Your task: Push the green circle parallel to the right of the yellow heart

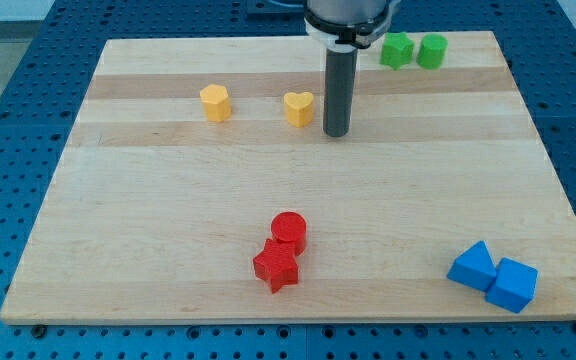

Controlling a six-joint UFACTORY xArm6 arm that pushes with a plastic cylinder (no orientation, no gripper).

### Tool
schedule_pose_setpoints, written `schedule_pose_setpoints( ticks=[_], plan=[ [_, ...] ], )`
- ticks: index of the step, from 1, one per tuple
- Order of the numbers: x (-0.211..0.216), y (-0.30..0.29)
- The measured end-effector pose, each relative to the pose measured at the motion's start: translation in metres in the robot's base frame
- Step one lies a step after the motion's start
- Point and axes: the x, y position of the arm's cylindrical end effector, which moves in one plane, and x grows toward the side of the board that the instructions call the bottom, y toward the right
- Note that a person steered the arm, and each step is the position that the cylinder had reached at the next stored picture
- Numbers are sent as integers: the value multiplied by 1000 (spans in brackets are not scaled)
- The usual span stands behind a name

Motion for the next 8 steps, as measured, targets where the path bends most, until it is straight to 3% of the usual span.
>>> schedule_pose_setpoints(
  ticks=[5,6,8],
  plan=[
    [-31,-2],
    [-18,20],
    [16,-11]
  ],
)
